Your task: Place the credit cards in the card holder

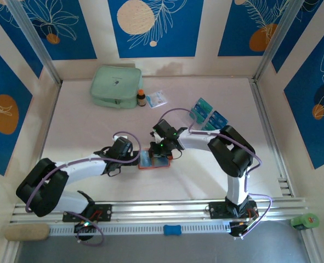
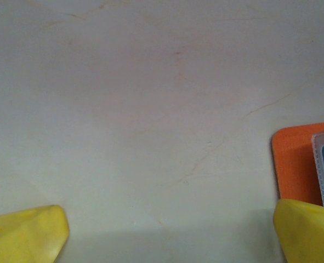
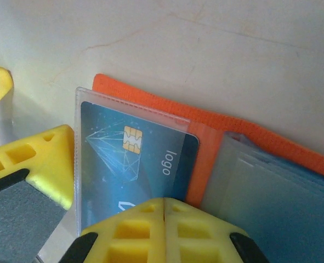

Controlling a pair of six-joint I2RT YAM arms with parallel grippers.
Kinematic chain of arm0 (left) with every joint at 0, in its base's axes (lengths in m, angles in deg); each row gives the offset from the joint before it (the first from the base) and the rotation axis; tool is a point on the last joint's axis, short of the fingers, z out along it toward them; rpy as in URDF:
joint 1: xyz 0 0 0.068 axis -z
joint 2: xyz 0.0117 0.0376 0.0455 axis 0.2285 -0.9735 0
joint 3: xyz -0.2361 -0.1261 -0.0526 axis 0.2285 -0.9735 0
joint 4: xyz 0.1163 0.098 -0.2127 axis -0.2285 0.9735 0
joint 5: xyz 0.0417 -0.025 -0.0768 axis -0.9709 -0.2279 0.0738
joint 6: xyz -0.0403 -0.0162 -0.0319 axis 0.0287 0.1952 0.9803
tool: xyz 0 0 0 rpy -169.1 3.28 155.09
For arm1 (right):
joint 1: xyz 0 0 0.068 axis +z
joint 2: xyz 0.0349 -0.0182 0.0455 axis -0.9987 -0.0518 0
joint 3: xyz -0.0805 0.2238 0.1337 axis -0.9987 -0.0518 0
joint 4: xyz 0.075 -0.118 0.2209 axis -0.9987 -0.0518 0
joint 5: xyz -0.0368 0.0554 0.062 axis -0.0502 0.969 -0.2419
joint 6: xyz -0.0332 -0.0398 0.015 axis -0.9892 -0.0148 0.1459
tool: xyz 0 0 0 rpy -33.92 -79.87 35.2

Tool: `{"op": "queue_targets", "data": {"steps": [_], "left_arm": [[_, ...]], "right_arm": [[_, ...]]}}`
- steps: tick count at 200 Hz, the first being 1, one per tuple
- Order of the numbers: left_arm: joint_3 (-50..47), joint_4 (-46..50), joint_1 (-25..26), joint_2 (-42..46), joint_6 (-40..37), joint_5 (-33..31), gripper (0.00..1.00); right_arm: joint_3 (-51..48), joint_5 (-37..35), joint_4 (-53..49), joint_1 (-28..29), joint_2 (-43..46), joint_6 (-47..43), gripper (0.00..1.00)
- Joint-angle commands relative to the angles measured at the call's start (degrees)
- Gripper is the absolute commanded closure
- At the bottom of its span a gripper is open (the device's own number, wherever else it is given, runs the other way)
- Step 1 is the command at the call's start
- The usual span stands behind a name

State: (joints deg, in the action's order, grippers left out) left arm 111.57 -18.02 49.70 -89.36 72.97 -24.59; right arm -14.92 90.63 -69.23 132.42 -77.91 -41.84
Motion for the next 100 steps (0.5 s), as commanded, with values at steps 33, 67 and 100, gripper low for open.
{"op": "queue_targets", "data": {"steps": [33,67,100], "left_arm": [[0.3,-0.4,-0.8,-0.2,0.0,2.4,0.0],[0.8,2.7,-0.9,3.2,1.6,0.2,0.0],[1.0,5.0,-1.2,5.1,2.6,-1.1,0.0]], "right_arm": [[0.0,1.5,-0.8,-0.5,2.1,0.8,1.0],[-1.1,1.1,-1.3,-1.8,4.9,0.6,1.0],[-1.2,0.9,-1.8,-2.4,5.5,0.2,1.0]]}}
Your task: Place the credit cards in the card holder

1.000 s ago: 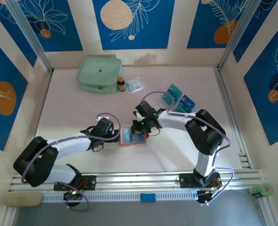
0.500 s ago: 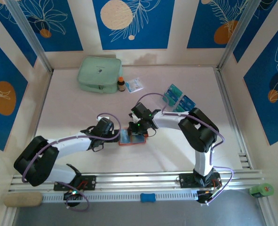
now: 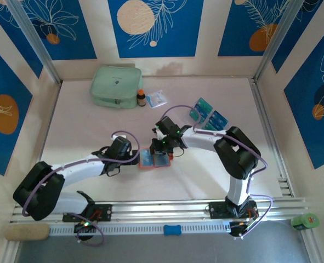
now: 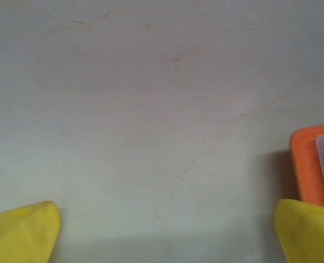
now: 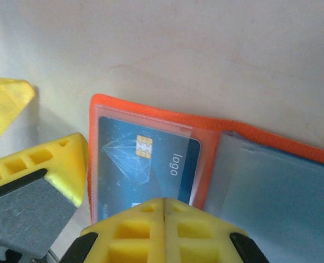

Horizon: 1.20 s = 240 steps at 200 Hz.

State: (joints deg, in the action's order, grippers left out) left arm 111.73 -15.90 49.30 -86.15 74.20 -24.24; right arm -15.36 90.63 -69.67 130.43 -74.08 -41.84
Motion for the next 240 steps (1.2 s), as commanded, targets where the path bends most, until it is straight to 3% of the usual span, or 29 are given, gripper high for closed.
{"op": "queue_targets", "data": {"steps": [1,240], "left_arm": [[0.8,3.0,-0.8,2.0,1.4,-1.4,0.0],[1.4,2.0,-1.2,1.3,0.4,0.2,0.0]], "right_arm": [[-0.8,0.9,-1.4,-0.4,1.7,0.2,1.0],[-2.2,1.2,0.8,2.3,-1.7,2.2,1.0]]}}
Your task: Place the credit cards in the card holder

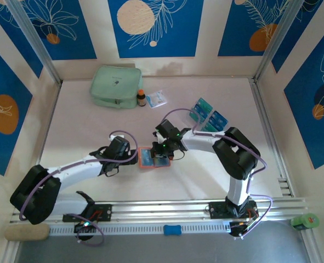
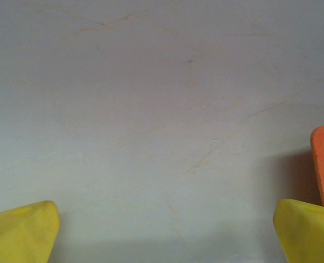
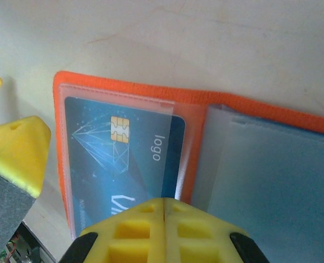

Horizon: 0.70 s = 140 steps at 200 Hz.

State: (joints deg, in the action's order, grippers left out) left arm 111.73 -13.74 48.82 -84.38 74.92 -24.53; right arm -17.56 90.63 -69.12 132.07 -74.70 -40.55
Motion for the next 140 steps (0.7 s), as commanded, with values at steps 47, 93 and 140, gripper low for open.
{"op": "queue_targets", "data": {"steps": [47,93,140], "left_arm": [[2.2,0.3,-0.7,-0.4,-0.7,0.8,0.0],[6.1,2.8,-0.8,0.9,-3.0,3.4,0.0],[11.1,3.7,-0.6,1.5,-2.7,8.8,0.0]], "right_arm": [[1.5,2.2,0.2,1.3,-1.2,1.2,1.0],[1.8,1.1,-2.0,-0.2,4.5,0.2,1.0],[0.2,0.4,-4.5,-5.5,8.8,-2.8,1.0]]}}
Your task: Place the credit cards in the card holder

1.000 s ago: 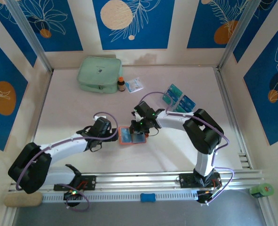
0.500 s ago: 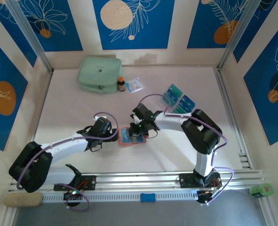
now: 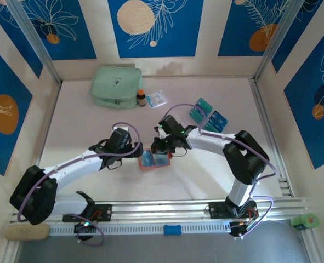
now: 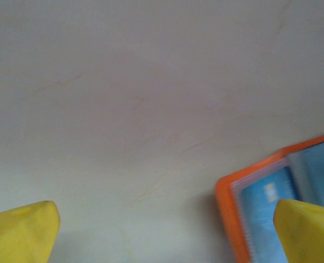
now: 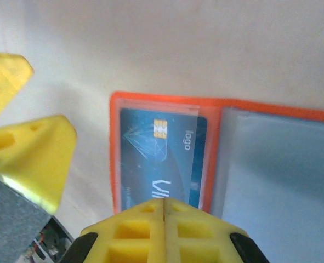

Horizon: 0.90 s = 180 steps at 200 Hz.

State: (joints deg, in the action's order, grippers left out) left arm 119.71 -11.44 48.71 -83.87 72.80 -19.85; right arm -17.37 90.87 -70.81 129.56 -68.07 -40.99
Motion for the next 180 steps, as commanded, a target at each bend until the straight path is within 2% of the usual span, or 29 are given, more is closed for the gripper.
{"op": "queue_targets", "data": {"steps": [1,45,102,180], "left_arm": [[3.2,1.4,-0.4,0.9,-0.5,4.3,0.0],[6.0,-0.6,4.0,-1.6,3.6,5.9,0.0],[6.2,-3.6,12.0,-6.3,8.1,2.4,0.0],[4.4,-4.3,12.7,-12.3,6.4,0.7,0.0]], "right_arm": [[0.0,0.2,-2.8,-3.2,2.2,-2.4,1.0],[0.8,2.7,-4.3,-7.7,-0.7,-6.1,1.0],[3.7,4.9,-5.6,-8.2,-5.5,-8.6,1.0],[3.4,4.4,-5.2,-7.8,-9.3,-9.2,1.0]]}}
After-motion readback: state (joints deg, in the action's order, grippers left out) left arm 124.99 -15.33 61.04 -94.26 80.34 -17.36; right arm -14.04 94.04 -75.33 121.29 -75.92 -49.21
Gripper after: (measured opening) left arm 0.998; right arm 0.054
